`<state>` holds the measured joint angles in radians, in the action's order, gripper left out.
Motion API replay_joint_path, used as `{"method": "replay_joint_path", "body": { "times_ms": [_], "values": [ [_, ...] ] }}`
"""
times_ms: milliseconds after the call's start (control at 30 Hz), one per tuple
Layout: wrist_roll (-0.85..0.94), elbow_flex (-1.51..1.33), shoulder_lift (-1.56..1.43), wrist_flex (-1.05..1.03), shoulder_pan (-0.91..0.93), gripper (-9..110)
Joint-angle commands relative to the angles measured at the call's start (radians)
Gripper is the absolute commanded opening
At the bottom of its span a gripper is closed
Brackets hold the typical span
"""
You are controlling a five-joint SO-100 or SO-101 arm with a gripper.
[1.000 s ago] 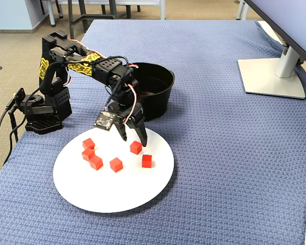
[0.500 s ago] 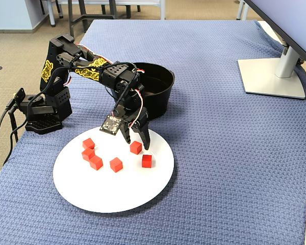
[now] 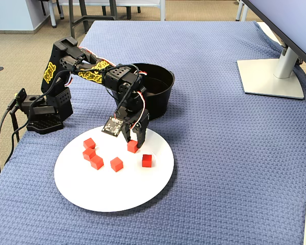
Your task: Pick up the red cubes from the white plate and place them in the black recipient
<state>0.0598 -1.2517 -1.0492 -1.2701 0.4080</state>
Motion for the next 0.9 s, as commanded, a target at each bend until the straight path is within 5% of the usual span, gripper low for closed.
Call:
{"method": "replay_joint_path", "body": {
  "times_ms": [0,300,700,800,867],
  "values": [
    [-0.028,-0.003,-0.204,-0.025,0.025,0],
    [-0.124,-0.098,-0.644,-0.124,-0.132,0],
    [-0.267,-0.273,-0.798,0.101,-0.643,0],
    [-0.147,-0.291,-0.796,0.097,-0.775,29],
    [-0.114,-0.293,-0.798,0.074,-0.785,35]
  ]
}}
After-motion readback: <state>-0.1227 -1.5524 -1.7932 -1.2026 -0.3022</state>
